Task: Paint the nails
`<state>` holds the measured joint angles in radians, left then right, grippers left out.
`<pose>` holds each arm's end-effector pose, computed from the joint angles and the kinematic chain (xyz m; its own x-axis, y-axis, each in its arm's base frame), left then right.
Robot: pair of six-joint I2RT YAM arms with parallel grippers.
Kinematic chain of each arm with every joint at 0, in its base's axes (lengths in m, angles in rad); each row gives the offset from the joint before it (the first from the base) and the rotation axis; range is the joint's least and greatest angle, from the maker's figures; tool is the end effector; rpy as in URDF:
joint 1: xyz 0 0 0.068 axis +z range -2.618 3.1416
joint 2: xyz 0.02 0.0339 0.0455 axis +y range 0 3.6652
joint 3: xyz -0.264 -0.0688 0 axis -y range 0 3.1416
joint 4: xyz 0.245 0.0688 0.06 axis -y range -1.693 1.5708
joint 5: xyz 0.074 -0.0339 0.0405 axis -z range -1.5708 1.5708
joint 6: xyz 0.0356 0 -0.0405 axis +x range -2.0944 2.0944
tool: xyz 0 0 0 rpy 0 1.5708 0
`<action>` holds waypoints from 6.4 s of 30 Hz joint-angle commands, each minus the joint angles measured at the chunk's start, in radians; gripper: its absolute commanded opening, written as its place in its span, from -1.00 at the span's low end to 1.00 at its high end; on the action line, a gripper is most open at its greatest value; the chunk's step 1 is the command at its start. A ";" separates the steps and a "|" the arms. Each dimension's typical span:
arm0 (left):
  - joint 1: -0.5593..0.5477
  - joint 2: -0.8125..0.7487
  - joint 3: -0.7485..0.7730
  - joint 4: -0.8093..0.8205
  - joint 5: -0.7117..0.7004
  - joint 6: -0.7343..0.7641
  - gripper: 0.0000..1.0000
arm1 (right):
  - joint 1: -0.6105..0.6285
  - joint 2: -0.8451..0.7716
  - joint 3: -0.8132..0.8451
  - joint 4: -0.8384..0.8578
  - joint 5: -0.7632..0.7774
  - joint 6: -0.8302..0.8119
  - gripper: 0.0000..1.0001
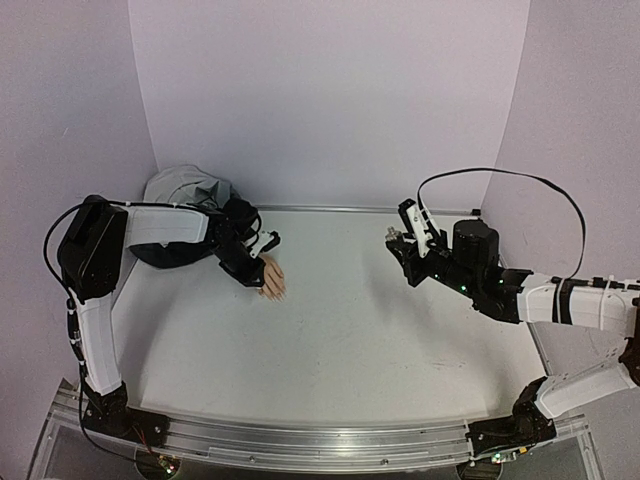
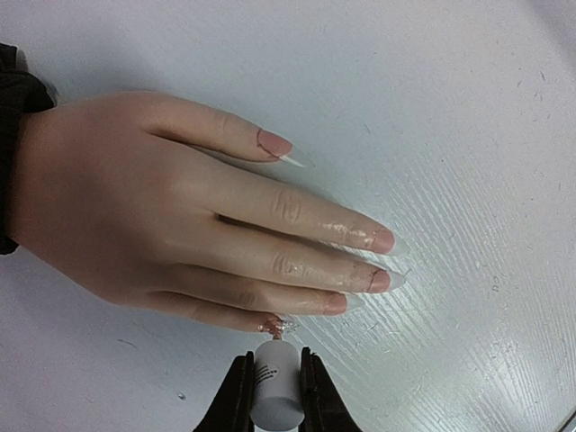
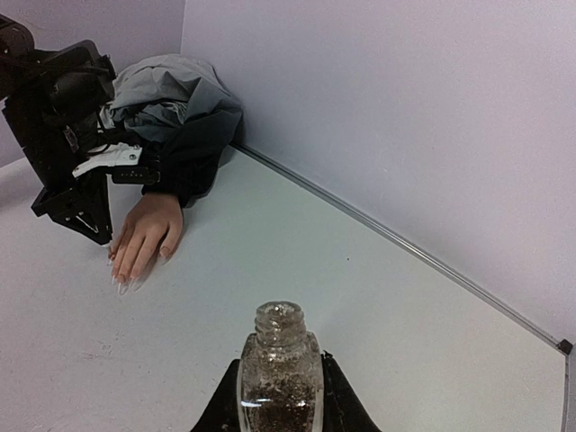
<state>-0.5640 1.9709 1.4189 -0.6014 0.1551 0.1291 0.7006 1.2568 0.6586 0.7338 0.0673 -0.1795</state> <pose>0.3412 -0.2223 0.1795 -0.6913 0.5878 -0.4202 0.6757 0.7319 -0.0879 0.2181 0.1808 0.2910 0.2074 -0.0581 -0.9765 -0.5643 0.8083 -0.1680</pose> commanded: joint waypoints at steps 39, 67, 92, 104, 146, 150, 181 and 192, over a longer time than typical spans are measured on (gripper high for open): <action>-0.015 -0.045 -0.011 0.035 0.008 -0.015 -1.00 | 0.000 0.001 0.010 0.071 -0.007 0.017 -1.00; -0.013 -0.651 -0.103 -0.014 0.409 -0.304 -1.00 | 0.091 0.067 0.129 0.021 -0.207 0.205 -1.00; -0.071 -0.701 -0.134 0.064 0.695 -0.338 -1.00 | 0.371 0.341 0.314 0.216 -0.191 0.157 -1.00; -0.085 -0.675 -0.116 0.013 0.634 -0.294 -1.00 | 0.373 0.342 0.305 0.230 -0.206 0.114 -1.00; -0.111 -0.620 -0.074 -0.048 0.616 -0.271 -1.00 | 0.382 0.359 0.332 0.228 -0.232 0.084 -1.00; -0.115 -0.622 -0.078 -0.062 0.615 -0.264 -1.00 | 0.381 0.366 0.336 0.240 -0.235 0.088 -1.00; -0.140 -0.557 0.004 -0.291 0.289 -0.356 -1.00 | 0.498 0.618 0.508 0.647 0.412 -0.232 -1.00; -0.140 -0.495 -0.009 -0.325 0.253 -0.377 -1.00 | 0.509 0.757 0.658 0.766 0.402 -0.331 -1.00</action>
<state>-0.6746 1.4467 1.4055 -0.8608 0.3531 -0.2375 1.2102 2.0674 1.1995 1.2346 0.5148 -0.4950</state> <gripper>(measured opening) 0.146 0.212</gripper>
